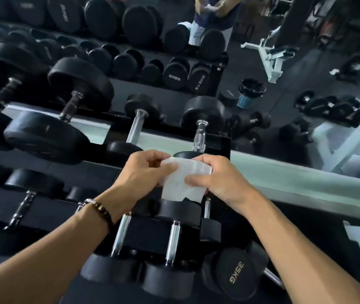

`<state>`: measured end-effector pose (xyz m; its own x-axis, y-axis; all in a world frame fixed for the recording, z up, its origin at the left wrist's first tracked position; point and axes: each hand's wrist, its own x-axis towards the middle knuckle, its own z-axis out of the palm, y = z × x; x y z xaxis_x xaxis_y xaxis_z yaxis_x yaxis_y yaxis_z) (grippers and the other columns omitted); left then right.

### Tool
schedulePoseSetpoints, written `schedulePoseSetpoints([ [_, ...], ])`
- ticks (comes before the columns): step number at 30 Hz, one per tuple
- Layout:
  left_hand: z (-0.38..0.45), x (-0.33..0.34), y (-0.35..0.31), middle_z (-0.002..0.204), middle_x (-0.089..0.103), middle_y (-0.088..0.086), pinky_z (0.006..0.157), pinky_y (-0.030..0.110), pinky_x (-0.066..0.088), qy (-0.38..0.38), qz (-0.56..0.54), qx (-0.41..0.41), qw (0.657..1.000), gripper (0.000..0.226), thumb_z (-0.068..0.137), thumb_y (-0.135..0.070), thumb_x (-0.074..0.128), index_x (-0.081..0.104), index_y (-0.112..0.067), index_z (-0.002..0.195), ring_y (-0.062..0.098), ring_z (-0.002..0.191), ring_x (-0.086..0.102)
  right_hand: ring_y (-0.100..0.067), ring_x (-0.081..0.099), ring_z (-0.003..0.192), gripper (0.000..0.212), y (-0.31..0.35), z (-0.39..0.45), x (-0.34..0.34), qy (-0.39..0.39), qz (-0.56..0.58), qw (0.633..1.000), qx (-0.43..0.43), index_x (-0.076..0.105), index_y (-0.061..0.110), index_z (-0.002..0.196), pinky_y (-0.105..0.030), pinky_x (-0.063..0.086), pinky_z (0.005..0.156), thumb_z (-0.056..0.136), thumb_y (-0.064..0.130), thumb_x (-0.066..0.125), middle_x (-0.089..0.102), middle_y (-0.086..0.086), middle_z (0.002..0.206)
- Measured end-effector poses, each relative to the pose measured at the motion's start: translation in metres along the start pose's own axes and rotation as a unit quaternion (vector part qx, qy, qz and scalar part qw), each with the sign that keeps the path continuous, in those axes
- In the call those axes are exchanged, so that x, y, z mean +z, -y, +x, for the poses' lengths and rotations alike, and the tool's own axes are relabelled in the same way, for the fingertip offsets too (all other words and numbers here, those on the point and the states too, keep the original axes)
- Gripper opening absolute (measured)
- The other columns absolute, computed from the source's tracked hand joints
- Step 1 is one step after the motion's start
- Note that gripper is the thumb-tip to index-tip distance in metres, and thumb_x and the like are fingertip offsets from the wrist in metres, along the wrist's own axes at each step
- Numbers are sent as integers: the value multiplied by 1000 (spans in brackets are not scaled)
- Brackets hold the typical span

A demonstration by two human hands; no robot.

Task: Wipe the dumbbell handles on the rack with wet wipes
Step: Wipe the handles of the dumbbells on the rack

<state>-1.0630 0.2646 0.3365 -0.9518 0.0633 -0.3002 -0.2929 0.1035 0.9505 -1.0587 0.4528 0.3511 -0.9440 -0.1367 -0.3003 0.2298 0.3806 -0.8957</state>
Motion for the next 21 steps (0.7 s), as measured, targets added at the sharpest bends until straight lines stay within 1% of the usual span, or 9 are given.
schedulePoseSetpoints([
  [2,14,14,-4,66,68,-3,68,33,60,-42,43,15,998,7,87,-20,75,73,-14,85,15,66,64,-17,71,79,16,-6,8,-13,-16,58,998,2,71,13,94,-32,56,71,81,4,77,75,-6,87],
  [4,31,28,-5,67,68,-7,69,31,60,-65,91,37,993,9,89,-24,72,73,-17,83,13,68,64,-21,70,79,9,-16,21,-22,-55,135,989,27,72,6,89,-34,54,71,81,5,76,74,-7,83],
  [7,57,44,-4,97,68,-7,81,21,46,-106,212,105,966,15,94,-30,64,69,-19,102,12,95,63,-29,62,76,18,-35,50,-36,-201,208,956,54,67,-3,85,-42,51,72,76,10,77,65,-15,79],
  [9,77,48,1,128,56,-2,95,23,36,-66,281,112,951,45,93,-42,61,55,-18,132,15,122,50,-22,47,66,27,-44,70,-49,-308,135,941,36,57,-11,83,-34,41,62,80,11,72,50,-11,71],
  [11,94,49,9,147,40,4,108,32,32,10,330,75,941,75,90,-56,59,33,-18,149,20,137,36,-14,36,59,26,-47,86,-57,-356,1,934,-24,51,1,68,-28,34,58,85,10,67,43,-3,68],
  [13,107,49,22,157,27,6,115,38,27,80,323,29,942,90,86,-66,57,19,-20,155,22,144,27,-7,45,65,10,-47,102,-55,-358,-103,920,-124,73,15,87,-14,39,63,90,9,65,52,2,82],
  [15,114,50,35,161,24,5,112,30,22,129,270,5,954,95,82,-70,51,19,-21,156,17,146,21,-4,51,74,26,-51,121,-50,-344,-185,894,-218,75,12,113,-9,42,66,89,3,68,58,-2,95],
  [19,118,46,40,158,28,2,106,22,21,139,225,8,964,96,75,-69,50,23,-23,155,14,144,24,-24,61,84,30,-58,157,-50,-292,-380,809,-340,76,9,105,-29,50,53,78,-2,68,65,-6,102],
  [21,119,45,40,159,25,0,105,20,19,144,223,5,964,97,74,-70,49,22,-25,156,9,143,22,-27,61,93,23,-63,167,-54,-203,-448,784,-379,74,7,96,-35,55,56,79,4,58,69,-5,109],
])
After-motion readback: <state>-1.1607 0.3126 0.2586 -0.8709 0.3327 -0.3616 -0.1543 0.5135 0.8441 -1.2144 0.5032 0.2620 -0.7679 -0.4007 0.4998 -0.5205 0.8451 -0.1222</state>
